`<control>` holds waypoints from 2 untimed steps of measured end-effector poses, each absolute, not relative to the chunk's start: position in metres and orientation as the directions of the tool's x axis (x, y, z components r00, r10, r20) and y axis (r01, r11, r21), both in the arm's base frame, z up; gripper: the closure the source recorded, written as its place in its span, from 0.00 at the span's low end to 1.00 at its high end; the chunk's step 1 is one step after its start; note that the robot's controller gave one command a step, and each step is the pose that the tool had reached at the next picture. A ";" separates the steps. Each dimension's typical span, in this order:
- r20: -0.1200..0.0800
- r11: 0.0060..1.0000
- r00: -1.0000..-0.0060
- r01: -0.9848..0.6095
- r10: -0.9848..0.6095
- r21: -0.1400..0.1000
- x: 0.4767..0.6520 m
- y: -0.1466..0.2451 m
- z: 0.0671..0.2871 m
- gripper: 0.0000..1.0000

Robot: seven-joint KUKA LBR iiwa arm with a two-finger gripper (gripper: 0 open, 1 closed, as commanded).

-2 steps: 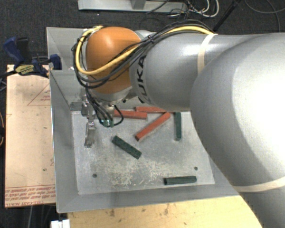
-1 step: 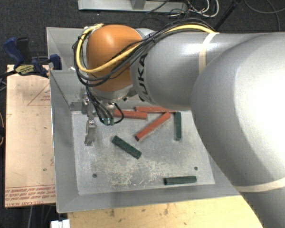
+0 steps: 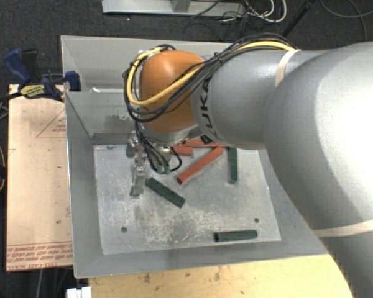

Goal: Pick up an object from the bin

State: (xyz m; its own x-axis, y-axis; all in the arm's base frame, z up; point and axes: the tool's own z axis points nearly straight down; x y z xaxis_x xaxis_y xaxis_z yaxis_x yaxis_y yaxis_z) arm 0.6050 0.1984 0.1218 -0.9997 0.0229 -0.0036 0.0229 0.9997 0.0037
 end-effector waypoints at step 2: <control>-0.007 1.000 -1.000 -0.030 -0.030 0.005 0.596 0.167 0.088 0.00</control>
Offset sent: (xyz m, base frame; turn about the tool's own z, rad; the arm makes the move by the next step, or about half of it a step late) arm 0.0043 -0.0497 -0.0518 -0.0545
